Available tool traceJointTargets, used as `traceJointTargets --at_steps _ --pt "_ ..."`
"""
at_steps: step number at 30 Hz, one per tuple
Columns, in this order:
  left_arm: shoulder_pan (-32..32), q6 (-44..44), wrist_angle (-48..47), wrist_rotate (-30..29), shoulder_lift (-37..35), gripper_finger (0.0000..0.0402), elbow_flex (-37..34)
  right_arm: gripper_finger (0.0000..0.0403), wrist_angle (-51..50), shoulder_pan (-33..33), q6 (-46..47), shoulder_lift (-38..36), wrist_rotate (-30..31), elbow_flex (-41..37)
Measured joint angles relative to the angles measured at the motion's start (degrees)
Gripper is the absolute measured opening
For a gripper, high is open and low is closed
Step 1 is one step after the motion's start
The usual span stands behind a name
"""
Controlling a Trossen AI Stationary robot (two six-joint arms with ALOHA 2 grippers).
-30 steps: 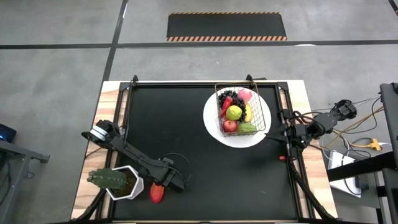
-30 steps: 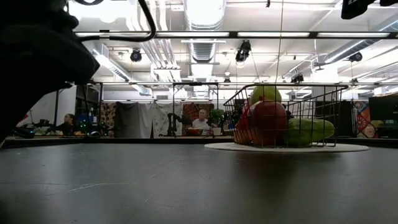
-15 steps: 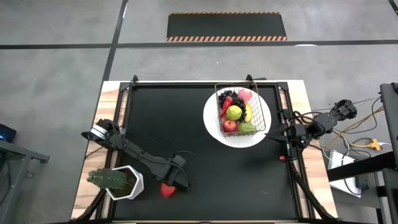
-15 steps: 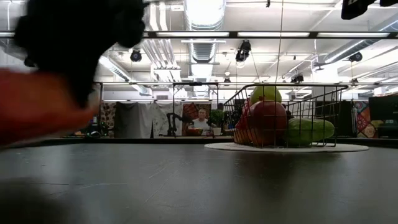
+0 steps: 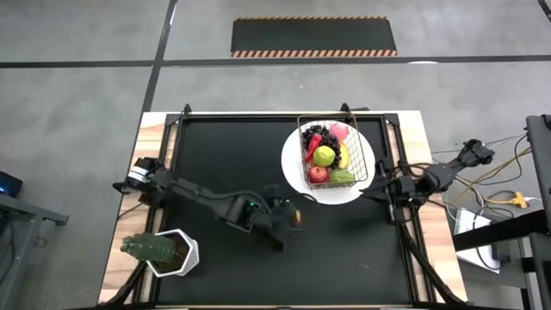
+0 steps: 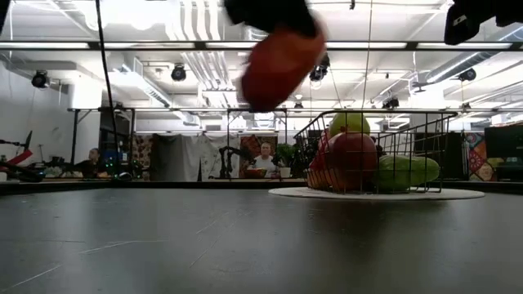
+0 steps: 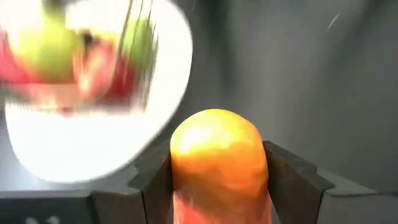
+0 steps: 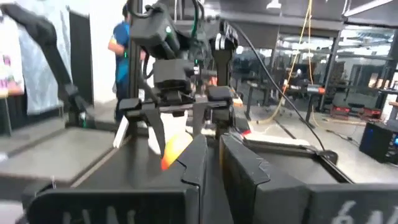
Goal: Build produce basket
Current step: Put the orange mango into the wire basket
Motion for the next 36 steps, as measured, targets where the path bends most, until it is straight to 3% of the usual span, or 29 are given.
traceJointTargets --at_steps 5,12,18,24,36 --pt "2.87 19.3 12.48 1.68 -0.54 0.0199 -1.74 0.007 10.64 0.0 3.14 1.99 2.27 -3.54" --pt "6.18 33.3 23.61 8.16 -0.68 0.02 -3.34 0.0171 11.6 -0.02 6.87 5.94 9.17 -2.37" --pt "8.04 37.01 30.98 11.21 -1.67 0.02 -6.68 0.024 11.64 -0.11 6.27 12.15 12.48 1.12" --pt "8.77 39.98 36.94 11.35 -3.87 0.0201 -8.11 0.028 11.65 -0.13 4.7 18.36 13.44 4.92" --pt "10.02 41.19 55.21 11.51 -11.0 0.0201 -19.85 0.029 12.3 -0.65 3.54 29.35 13.34 10.91"
